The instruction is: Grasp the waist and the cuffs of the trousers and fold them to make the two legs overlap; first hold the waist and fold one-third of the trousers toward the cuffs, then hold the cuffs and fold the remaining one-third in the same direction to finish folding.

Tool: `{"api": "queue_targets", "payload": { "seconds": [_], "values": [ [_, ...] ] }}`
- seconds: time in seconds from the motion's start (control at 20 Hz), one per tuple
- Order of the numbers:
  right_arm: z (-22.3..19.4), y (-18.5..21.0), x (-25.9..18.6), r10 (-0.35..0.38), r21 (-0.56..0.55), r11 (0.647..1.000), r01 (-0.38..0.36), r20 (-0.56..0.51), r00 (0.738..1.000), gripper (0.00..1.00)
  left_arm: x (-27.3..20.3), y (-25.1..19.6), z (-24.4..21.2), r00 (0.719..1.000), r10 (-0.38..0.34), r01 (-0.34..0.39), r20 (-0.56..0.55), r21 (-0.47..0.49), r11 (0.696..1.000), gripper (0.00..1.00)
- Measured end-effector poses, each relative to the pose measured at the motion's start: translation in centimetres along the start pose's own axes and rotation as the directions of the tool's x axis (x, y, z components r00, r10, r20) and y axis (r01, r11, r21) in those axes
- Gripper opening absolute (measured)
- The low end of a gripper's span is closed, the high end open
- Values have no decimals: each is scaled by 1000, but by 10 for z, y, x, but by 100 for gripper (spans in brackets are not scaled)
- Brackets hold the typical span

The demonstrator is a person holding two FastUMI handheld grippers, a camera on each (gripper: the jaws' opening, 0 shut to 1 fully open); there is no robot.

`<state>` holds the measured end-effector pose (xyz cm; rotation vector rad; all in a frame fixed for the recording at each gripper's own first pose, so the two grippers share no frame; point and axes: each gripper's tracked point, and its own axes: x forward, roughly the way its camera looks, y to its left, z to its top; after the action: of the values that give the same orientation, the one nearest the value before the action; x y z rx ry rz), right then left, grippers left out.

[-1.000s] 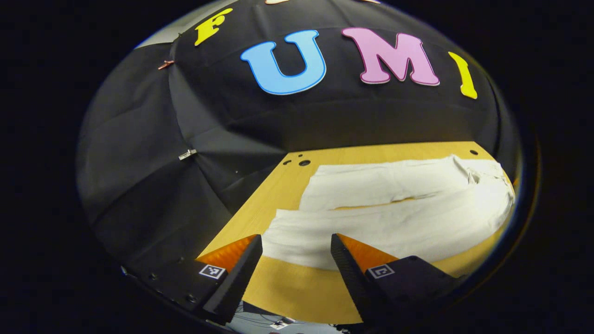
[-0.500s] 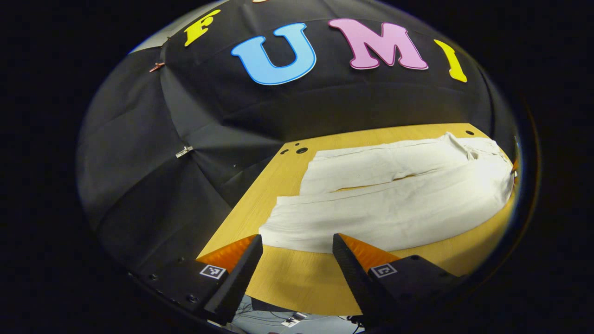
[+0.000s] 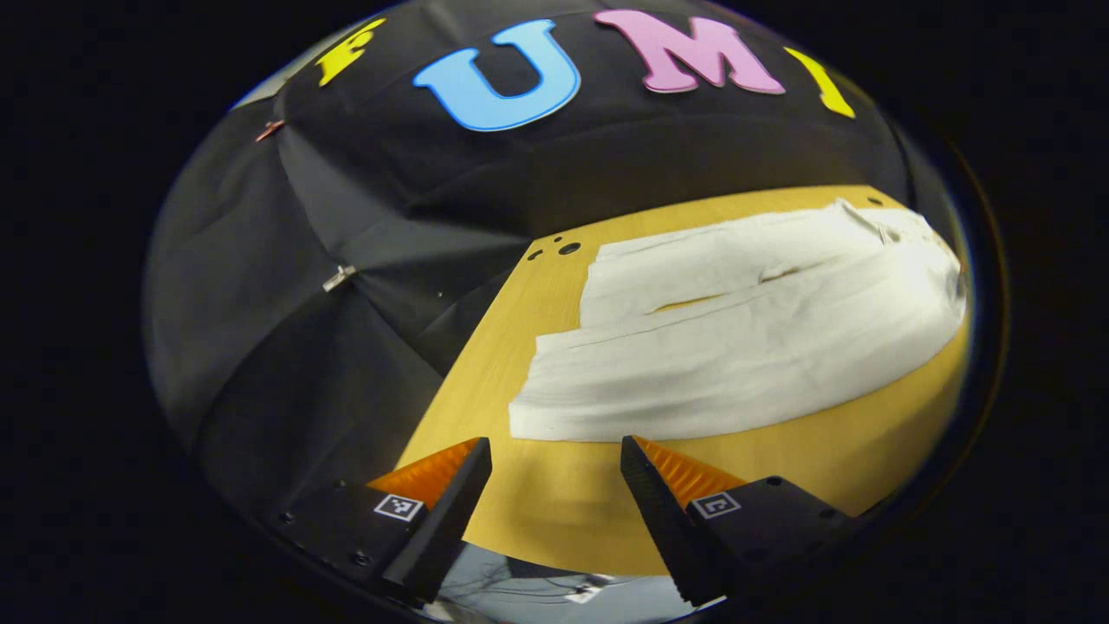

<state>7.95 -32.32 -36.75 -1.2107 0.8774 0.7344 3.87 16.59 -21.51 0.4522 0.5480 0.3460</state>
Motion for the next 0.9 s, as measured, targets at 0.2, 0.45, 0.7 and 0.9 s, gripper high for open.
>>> {"api": "queue_targets", "payload": {
  "seconds": [0.2, 0.45, 0.7, 0.9],
  "values": [
    [0, 2, -1, -4, -100, 995, 2, -18, 1000, 5, 27, 17, -18, 1000, -10, 13, -16, 218, 976, 96],
    [1, 2, -2, -16, -129, 992, 13, -23, 1000, 5, 66, 4, -35, 994, -73, 101, -80, 435, 895, 96],
    [-1, 1, -1, -24, -147, 989, 20, -22, 999, 5, 79, -28, -25, 976, -170, 218, -137, 599, 770, 95],
    [-1, 1, 0, -40, -162, 986, 38, -10, 999, 5, 106, -37, -18, 944, -252, 324, -215, 758, 566, 86]
  ]
}}
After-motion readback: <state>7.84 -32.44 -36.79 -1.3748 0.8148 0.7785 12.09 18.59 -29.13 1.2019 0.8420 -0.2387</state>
